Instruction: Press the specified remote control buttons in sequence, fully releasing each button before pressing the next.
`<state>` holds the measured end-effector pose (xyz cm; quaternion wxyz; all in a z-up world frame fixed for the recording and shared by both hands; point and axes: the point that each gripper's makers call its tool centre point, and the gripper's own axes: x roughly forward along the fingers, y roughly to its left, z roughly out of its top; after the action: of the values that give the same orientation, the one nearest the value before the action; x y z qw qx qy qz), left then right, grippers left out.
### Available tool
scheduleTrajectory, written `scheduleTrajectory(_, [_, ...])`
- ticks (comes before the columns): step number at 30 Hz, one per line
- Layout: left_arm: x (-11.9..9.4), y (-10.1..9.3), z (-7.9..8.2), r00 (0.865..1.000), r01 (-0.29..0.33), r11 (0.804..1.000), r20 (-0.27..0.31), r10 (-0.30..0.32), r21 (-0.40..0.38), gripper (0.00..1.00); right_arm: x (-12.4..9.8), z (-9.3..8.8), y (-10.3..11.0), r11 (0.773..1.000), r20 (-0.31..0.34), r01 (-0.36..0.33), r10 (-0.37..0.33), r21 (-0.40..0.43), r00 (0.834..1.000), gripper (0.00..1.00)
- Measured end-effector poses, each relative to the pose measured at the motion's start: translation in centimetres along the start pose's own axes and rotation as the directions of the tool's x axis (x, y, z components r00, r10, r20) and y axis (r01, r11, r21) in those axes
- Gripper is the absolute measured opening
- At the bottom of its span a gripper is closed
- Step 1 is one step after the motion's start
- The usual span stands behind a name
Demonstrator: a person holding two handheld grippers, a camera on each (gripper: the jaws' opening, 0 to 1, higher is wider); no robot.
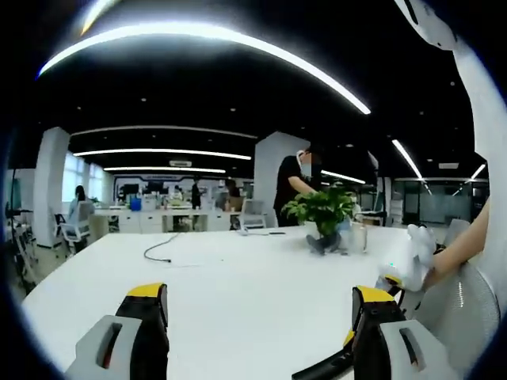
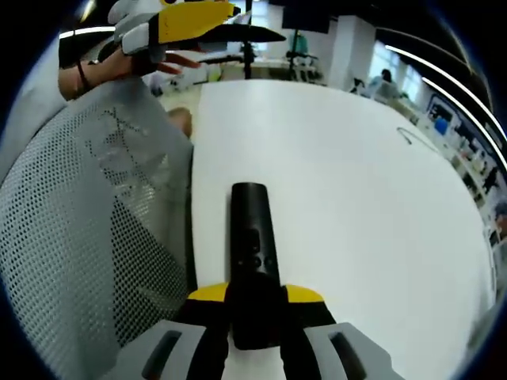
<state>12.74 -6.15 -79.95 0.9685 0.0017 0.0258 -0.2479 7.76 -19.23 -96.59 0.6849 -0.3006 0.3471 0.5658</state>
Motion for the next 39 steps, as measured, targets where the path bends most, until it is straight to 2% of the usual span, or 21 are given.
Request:
scheduleTrajectory(4, [-0.2, 0.2, -0.5, 1.0, -0.007, 0.999, -0.023, 0.006, -0.039, 1.0, 0.0, -0.1, -0.5, 1.0, -0.006, 0.004, -0.004, -0.001, 1.0, 0.21])
scheduleTrajectory(7, [-0.3, 0.1, -1.1, 0.998, -0.01, 0.998, -0.063, 0.006, -0.065, 1.0, 0.1, 0.0, -1.1, 1.0, -0.011, 0.007, -0.007, 0.002, 1.0, 0.21])
scheduleTrajectory(11, [-0.4, 0.2, -1.7, 0.995, -0.018, 0.998, -0.097, 0.012, -0.067, 1.0, 0.1, 0.0, -2.0, 1.0, -0.018, 0.01, -0.009, 0.015, 1.0, 0.21])
scheduleTrajectory(14, [-0.4, -0.5, -2.3, 0.99, 0.011, 0.993, -0.136, -0.027, -0.121, 0.92, 0.1, 0.1, -2.5, 1.0, -0.021, 0.011, -0.011, 0.025, 1.0, 0.21])
scheduleTrajectory(25, [-0.4, -1.0, -2.6, 0.987, 0.033, 0.992, -0.153, -0.052, -0.124, 0.9, 0.4, 0.3, -4.4, 1.0, -0.039, 0.006, -0.005, 0.027, 0.999, 0.21])
scheduleTrajectory(33, [-0.4, -0.8, -2.8, 0.985, 0.028, 0.991, -0.167, -0.05, -0.131, 0.9, 0.4, 0.2, -6.1, 1.0, -0.061, 0.0, 0.0, 0.004, 0.998, 0.21])
scheduleTrajectory(37, [-0.4, -0.9, -2.6, 0.986, 0.033, 0.99, -0.155, -0.054, -0.134, 0.9, 0.5, 0.3, -6.8, 1.0, -0.062, -0.002, 0.002, 0.006, 0.998, 0.21])
scheduleTrajectory(39, [-0.4, -0.8, -2.9, 0.984, 0.027, 0.99, -0.169, -0.05, -0.136, 0.9, 0.5, 0.3, -7.2, 1.0, -0.064, -0.004, 0.004, 0.003, 0.998, 0.21])
